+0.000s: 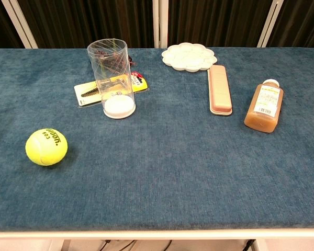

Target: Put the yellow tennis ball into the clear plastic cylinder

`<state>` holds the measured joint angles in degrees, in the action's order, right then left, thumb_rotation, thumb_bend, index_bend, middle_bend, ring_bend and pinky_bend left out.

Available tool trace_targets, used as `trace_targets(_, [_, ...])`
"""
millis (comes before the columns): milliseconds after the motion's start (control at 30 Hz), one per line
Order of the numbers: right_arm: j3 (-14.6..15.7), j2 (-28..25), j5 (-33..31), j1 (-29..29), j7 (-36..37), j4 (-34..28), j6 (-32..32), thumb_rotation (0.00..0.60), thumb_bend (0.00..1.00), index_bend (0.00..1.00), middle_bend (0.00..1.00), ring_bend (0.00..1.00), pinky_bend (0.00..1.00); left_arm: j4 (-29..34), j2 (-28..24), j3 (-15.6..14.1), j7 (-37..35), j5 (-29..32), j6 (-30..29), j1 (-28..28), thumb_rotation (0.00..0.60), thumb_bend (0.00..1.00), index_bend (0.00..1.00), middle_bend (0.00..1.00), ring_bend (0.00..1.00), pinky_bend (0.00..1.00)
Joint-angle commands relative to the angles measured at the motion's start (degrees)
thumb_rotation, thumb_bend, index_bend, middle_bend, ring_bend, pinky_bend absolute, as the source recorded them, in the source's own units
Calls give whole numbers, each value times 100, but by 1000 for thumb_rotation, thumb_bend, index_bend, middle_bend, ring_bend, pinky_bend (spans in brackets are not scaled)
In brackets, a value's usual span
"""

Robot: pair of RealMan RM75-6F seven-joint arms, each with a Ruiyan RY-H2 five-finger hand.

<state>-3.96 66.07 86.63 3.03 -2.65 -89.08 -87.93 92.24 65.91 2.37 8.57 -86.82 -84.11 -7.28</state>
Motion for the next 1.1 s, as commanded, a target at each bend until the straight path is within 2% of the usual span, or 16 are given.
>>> trace_targets(33, [-17, 1, -10, -2, 30, 34, -8, 600, 193, 0, 0, 0, 0, 5, -2, 13, -5, -16, -27, -4, 600, 100, 61, 28, 0, 15])
trace_targets(167, [-21, -4, -8, -5, 101, 60, -8, 600, 192, 0, 0, 0, 0, 58, -3, -13, -152, -56, -2, -15, 600, 91, 61, 28, 0, 15])
trace_targets(433, [-79, -15, -110, -32, 221, 128, -23, 600, 192, 0, 0, 0, 0, 171, -38, -204, -270, -538, 171, -185, 600, 91, 62, 29, 0, 29])
trace_targets(733, [-60, -6, -111, 31, 119, 113, 118, 600, 192, 0, 0, 0, 0, 556, 58, -529, -196, -1020, 1089, -702, 600, 91, 62, 29, 0, 62])
trace_targets(1100, [-69, -36, -165, 9, 163, 98, 125, 600, 192, 0, 0, 0, 0, 373, 872, -448, 308, -983, 2151, -1410, 600, 92, 62, 29, 0, 87])
